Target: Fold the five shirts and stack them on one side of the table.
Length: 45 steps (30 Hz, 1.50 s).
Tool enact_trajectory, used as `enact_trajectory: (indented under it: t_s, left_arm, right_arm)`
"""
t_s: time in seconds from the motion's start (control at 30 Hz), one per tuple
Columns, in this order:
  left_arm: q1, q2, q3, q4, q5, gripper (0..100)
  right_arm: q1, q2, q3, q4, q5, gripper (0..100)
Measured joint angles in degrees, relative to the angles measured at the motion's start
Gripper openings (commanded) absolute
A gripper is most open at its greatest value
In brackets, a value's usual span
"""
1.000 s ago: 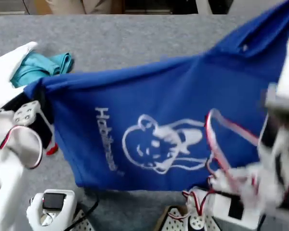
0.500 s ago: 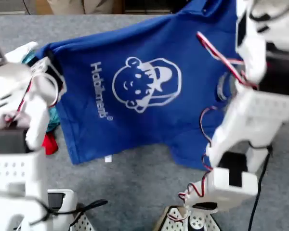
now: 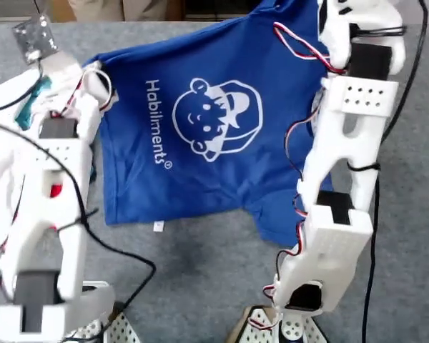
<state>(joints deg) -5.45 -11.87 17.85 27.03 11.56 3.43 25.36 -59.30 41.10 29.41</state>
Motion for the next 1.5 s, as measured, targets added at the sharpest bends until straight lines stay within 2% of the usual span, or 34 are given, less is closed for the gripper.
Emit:
enact_trajectory:
  t_s: [0.17,0.4,0.57,0.73,0.93,1.1,1.23,1.37,1.5]
  left_arm:
    - [0.0,8.8,-8.2,4.1,0.3,2]
    - [-0.1,10.0,-14.4,15.7,0.4,2]
    - [-0.7,10.0,-16.3,24.3,0.3,2]
    - [-1.2,10.0,-17.0,32.3,-0.9,2]
    - [-0.4,10.0,-17.0,39.4,-2.9,2]
    - [0.4,10.0,-13.5,40.5,-4.0,2]
    - [2.6,8.0,-6.8,40.5,-6.0,2]
    - [3.5,0.8,0.8,40.2,-6.3,2]
    - [3.5,-6.1,9.3,36.0,-6.5,2]
  right_arm:
    - [-0.2,0.4,0.0,-0.3,0.0,0.4]
    - [0.1,0.4,0.0,9.7,0.0,0.4]
    - [1.3,0.4,0.0,21.7,0.4,0.4]
    - [1.7,0.4,-1.3,37.7,6.4,0.4]
    - [1.7,0.4,-5.7,49.6,11.9,0.4]
    - [1.8,0.4,-12.2,59.3,15.7,0.4]
    - [4.3,0.2,-13.5,60.2,16.1,0.4]
    - [6.5,-3.5,-7.0,60.2,18.5,0.4]
    - [7.0,-12.1,7.0,60.4,20.4,0.4]
